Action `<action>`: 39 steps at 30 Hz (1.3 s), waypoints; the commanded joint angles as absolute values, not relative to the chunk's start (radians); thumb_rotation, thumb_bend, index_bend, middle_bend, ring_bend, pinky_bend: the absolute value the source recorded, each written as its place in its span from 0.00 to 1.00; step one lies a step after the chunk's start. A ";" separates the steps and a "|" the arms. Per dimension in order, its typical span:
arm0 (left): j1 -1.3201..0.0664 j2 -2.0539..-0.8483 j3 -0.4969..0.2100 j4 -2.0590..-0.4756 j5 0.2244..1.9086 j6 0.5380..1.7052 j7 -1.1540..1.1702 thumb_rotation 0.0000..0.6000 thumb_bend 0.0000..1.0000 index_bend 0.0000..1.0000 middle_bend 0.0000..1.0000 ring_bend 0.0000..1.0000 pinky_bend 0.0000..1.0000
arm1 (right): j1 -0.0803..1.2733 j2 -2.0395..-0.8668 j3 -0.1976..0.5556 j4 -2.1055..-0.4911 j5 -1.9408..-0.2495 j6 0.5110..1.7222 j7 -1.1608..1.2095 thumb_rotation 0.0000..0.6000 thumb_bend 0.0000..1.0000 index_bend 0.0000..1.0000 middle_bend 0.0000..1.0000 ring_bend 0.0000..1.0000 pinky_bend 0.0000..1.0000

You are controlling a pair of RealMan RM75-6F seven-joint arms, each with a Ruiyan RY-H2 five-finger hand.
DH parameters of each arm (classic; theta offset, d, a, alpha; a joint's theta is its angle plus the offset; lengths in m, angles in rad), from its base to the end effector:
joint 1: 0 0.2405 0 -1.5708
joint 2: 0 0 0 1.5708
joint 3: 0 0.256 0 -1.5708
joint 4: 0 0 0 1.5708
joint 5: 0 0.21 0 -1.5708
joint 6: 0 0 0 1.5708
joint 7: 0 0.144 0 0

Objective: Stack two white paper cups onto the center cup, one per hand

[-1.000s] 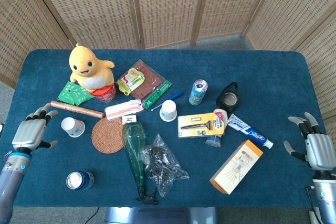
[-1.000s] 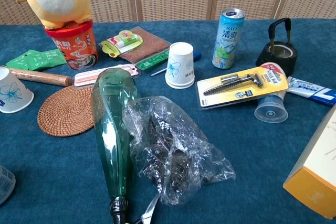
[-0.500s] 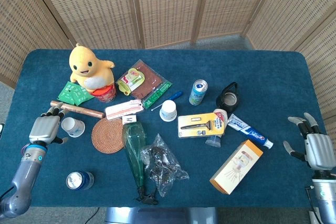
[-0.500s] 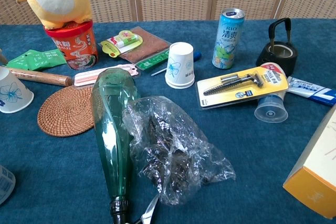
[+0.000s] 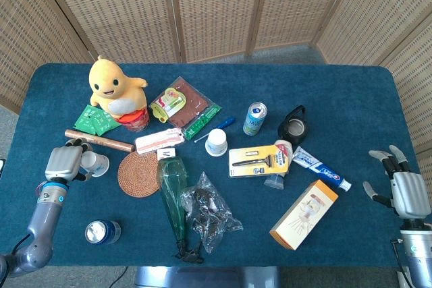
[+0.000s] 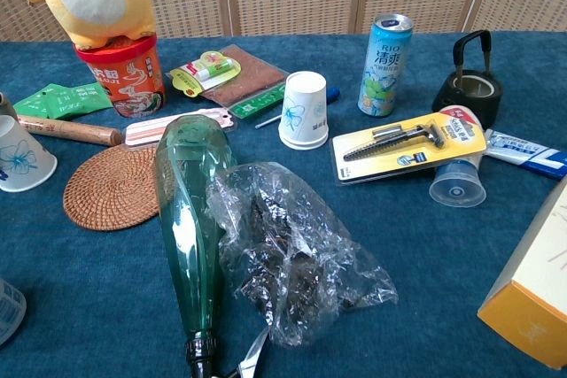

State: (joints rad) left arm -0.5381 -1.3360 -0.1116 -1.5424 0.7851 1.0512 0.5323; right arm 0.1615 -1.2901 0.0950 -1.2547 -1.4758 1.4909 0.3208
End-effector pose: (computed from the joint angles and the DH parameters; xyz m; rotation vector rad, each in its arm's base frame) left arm -0.2868 0.3096 0.0625 -1.5222 -1.0478 -0.4565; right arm -0.3468 -0.2204 0.1498 1.2966 -0.9293 1.0924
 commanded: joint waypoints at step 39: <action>-0.784 -1.259 -0.282 -1.944 0.729 1.069 0.578 1.00 0.25 0.38 0.24 0.23 0.51 | 0.158 -1.299 0.095 -1.266 -1.494 1.464 0.312 1.00 0.32 0.24 0.28 0.09 0.45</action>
State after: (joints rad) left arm -0.7448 -1.2300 -0.2672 -1.9249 0.7721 1.0474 0.5340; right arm 0.1579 -1.2993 0.0947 -1.2664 -1.4941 1.4641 0.3119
